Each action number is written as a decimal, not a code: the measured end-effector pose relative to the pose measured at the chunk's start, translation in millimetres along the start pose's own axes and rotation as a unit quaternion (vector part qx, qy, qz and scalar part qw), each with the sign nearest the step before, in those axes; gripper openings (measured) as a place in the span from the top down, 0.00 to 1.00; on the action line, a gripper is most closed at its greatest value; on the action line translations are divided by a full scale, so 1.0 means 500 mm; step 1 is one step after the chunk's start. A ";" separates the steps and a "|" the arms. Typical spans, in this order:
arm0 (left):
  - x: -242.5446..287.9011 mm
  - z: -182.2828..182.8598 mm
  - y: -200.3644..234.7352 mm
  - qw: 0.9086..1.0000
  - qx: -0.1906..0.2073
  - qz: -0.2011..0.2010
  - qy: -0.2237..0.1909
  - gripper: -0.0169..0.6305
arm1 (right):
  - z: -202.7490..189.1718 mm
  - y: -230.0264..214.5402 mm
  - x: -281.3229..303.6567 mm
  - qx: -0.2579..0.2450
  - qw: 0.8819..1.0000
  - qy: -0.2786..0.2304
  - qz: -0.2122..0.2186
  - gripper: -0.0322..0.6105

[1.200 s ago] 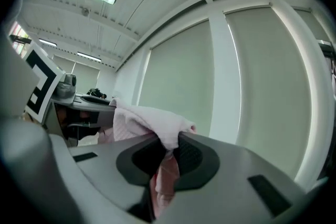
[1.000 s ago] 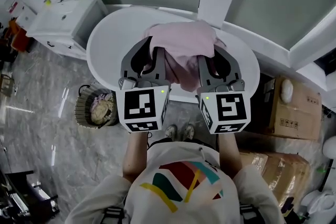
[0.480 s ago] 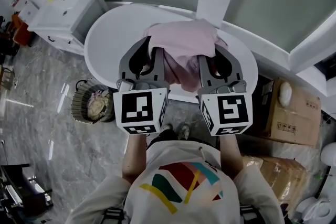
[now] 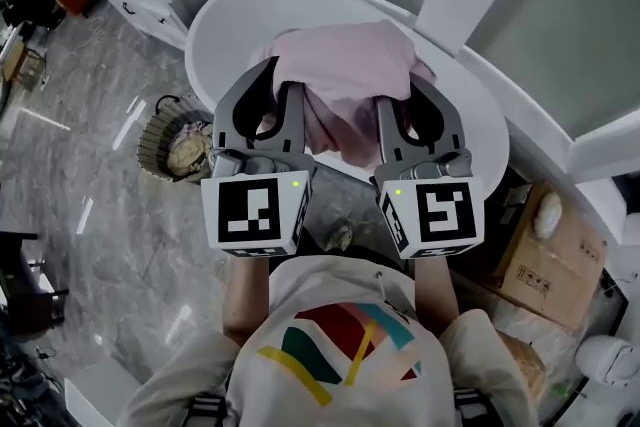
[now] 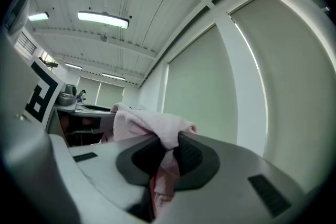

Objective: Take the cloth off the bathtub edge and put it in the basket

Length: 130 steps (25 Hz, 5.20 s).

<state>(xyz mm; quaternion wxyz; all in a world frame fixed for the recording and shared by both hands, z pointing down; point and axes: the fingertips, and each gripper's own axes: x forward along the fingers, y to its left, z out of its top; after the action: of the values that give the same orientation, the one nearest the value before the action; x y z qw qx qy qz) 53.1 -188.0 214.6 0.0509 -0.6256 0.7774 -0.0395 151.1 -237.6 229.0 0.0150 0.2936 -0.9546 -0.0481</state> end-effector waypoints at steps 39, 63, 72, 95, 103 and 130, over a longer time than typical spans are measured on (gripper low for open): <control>-0.309 -0.075 0.690 0.959 -0.062 0.276 -0.013 0.87 | 0.086 0.678 0.352 0.006 0.953 -0.033 0.301 0.87; -0.279 -0.089 1.243 0.959 -0.042 0.279 -0.013 0.87 | 0.173 1.047 0.763 0.001 0.950 -0.039 0.311 0.87; -0.350 -0.133 1.256 0.940 -0.045 0.337 0.003 0.87 | 0.139 1.125 0.752 -0.015 0.923 -0.027 0.385 0.87; -0.309 -0.228 1.318 0.923 -0.024 0.374 0.089 0.87 | 0.033 1.152 0.860 -0.030 0.891 0.033 0.451 0.87; -0.289 -0.364 1.328 0.920 -0.047 0.355 0.160 0.87 | -0.102 1.170 0.897 -0.051 0.888 0.105 0.446 0.87; -0.286 -0.638 1.285 0.898 -0.108 0.311 0.291 0.87 | -0.369 1.178 0.912 -0.105 0.870 0.245 0.415 0.87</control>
<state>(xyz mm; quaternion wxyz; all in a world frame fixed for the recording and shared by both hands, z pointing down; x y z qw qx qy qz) -580.3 88.5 454.7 -0.2357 -0.3146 0.9120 -0.1173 -545.1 -24.5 472.2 0.2973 -0.1303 -0.9437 -0.0639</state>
